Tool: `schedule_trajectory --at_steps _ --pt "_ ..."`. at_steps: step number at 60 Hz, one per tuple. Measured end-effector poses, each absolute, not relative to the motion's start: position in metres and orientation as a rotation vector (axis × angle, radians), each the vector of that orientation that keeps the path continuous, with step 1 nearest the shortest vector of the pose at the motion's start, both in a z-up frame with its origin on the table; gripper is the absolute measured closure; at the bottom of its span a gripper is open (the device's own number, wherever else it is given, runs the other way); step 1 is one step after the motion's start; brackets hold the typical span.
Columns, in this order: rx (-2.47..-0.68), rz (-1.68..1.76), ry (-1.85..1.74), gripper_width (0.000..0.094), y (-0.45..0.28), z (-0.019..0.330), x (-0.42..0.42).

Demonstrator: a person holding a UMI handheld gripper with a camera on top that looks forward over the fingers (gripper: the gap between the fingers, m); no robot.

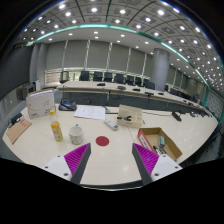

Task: Pour water

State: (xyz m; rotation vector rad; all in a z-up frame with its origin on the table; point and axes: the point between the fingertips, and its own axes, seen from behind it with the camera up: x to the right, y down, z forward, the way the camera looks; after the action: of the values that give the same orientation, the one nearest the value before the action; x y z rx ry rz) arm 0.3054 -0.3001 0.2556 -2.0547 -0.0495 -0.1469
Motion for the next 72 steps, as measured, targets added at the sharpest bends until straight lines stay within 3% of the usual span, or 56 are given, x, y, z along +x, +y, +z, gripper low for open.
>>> schedule_trajectory --at_steps 12,29,46,62,65,70,72 --pt "-2.083 -0.082 -0.082 0.0077 -0.298 0.232 0.261" --pt "-2.121 0.069 -0.192 0.0074 -0.276 0.171 0.116" --pt "-2.021 0.099 -0.176 0.0079 -0.153 0.104 -0.003" --pt "-1.955 0.001 -0.108 0.0085 -0.048 0.058 -0.024" --pt "-1.946 -0.006 -0.101 0.0129 -0.038 0.055 -0.024" --pt "-1.917 -0.013 -0.093 0.0393 -0.028 0.055 -0.021" --pt "-1.909 -0.016 -0.084 0.0412 -0.027 0.057 -0.02"
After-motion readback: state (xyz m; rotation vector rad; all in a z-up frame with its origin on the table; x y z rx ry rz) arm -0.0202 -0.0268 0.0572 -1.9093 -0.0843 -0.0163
